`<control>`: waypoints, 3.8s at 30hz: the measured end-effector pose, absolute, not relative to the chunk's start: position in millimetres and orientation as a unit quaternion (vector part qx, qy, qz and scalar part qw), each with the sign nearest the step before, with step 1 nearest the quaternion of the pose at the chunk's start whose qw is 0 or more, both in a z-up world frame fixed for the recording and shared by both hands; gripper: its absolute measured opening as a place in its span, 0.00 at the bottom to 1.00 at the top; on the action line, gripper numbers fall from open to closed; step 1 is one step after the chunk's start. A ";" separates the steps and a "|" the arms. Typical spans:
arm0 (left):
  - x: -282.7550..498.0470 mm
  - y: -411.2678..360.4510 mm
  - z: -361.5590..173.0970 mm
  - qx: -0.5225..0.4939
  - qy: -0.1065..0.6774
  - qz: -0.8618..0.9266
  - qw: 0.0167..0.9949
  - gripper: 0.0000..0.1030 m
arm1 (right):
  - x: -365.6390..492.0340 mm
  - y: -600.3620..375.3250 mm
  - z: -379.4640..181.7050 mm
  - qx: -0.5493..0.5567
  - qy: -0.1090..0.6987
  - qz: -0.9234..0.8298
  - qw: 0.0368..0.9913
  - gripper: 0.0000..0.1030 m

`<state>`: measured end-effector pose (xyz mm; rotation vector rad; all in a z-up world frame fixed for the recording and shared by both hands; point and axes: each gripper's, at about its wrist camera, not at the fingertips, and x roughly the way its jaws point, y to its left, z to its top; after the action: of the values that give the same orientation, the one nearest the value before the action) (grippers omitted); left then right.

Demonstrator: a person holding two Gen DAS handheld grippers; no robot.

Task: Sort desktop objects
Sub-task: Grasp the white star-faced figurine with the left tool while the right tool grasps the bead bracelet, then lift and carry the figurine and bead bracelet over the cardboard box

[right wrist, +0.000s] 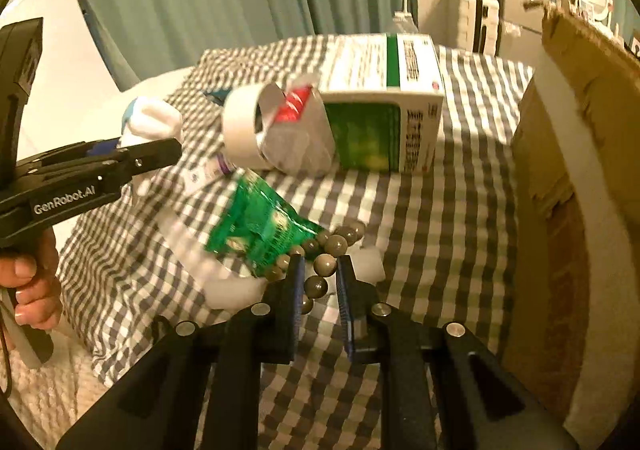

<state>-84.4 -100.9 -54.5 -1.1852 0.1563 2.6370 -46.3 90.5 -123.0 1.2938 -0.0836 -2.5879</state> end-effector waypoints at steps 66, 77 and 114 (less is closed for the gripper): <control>64.9 -62.7 151.6 -0.199 0.036 0.969 0.143 0.45 | 116.5 123.3 94.9 0.154 -0.018 -0.974 0.163 0.10; 48.2 -27.1 149.9 -0.206 0.038 0.961 0.178 0.45 | 110.8 159.5 96.7 0.152 -0.020 -0.980 0.125 0.10; 0.8 152.7 60.3 -0.282 0.115 0.891 0.336 0.45 | 61.4 300.0 52.8 0.195 -0.120 -0.973 0.040 0.11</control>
<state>0.8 152.7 60.3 -0.7361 0.3004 2.3235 61.4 300.0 52.8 0.5964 -0.3675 -2.9810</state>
